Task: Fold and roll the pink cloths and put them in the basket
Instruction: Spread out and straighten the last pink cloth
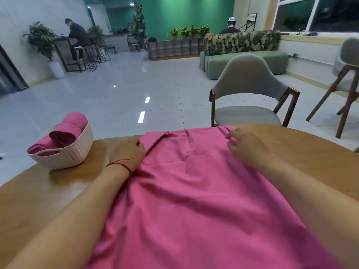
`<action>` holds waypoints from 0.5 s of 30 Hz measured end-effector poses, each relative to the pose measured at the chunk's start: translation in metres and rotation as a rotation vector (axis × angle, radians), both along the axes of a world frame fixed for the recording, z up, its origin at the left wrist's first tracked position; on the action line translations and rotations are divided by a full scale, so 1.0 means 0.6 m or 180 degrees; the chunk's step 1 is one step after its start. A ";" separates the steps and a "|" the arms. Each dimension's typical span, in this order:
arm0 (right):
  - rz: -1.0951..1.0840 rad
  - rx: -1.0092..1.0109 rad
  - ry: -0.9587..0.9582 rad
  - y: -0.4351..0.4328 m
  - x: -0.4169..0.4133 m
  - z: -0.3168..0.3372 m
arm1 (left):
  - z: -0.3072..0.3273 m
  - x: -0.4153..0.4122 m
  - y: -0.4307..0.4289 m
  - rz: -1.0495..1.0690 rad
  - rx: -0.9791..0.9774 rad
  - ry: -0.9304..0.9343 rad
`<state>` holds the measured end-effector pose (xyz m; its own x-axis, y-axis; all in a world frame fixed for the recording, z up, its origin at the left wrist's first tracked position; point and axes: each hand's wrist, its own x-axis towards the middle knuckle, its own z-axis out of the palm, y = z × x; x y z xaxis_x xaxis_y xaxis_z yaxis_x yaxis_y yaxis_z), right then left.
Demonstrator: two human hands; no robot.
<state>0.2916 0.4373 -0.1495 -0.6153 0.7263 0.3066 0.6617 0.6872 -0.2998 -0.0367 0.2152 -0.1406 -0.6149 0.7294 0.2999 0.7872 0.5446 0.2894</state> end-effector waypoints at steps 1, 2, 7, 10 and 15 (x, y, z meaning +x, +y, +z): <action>-0.0159 -0.0033 0.0091 0.019 -0.008 0.004 | 0.005 -0.011 0.014 0.0091 0.0024 -0.0129; -0.0309 -0.0053 0.0149 0.045 -0.019 0.006 | 0.006 -0.029 0.033 0.0186 -0.0008 -0.0240; -0.0716 -0.0259 0.0017 0.141 -0.072 -0.007 | -0.018 -0.100 0.115 0.0474 -0.0330 -0.0772; -0.0911 -0.0187 0.0049 0.162 -0.088 -0.038 | -0.029 -0.106 0.149 0.0479 -0.0389 -0.0779; -0.0956 0.0166 0.0317 0.184 -0.083 -0.074 | -0.077 -0.106 0.158 0.0494 0.0216 -0.0548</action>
